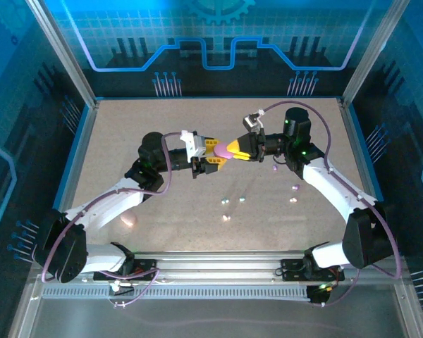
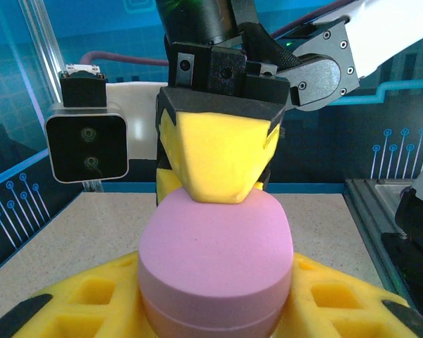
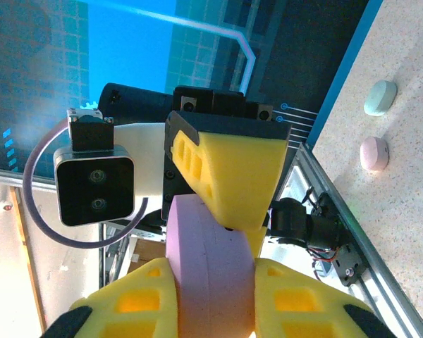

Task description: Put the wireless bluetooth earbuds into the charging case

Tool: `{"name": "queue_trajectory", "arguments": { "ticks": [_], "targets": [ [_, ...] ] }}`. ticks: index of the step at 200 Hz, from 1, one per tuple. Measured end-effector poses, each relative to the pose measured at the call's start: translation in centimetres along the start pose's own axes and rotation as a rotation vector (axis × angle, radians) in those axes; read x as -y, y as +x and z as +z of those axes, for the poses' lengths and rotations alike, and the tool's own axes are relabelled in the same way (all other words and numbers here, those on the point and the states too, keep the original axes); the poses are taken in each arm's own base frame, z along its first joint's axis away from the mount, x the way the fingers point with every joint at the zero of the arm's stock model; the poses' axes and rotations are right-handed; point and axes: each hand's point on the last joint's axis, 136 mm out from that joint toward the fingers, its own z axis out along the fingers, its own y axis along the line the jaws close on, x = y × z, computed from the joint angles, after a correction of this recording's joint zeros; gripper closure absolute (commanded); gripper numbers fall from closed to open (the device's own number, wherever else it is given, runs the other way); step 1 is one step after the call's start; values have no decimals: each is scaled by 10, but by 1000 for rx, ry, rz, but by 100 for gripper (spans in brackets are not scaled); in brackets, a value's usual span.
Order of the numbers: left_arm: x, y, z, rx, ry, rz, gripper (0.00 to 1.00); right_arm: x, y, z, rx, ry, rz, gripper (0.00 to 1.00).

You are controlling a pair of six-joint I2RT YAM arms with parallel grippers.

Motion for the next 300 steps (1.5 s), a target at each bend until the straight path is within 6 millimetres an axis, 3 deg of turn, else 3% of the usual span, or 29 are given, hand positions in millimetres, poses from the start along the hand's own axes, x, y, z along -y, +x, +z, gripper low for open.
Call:
{"name": "queue_trajectory", "arguments": {
  "ticks": [21,51,92,120,143,189,300],
  "targets": [
    [2,5,1,-17,7,-20,76,3,2,-2,28,55,-14,52],
    [7,13,1,-48,27,-68,78,-3,-15,-20,188,283,-186,44],
    [8,20,2,-71,32,-139,79,-11,3,-52,295,535,-615,37],
    [15,21,6,-75,53,-168,79,5,26,-37,175,630,-897,34],
    [20,23,8,-79,70,-184,79,19,28,-29,96,688,-1012,35],
    [17,33,11,-103,62,-216,79,35,25,-27,39,745,-1056,35],
    [15,30,14,-131,64,-150,80,35,24,-30,40,673,-899,37]
  ]
}}
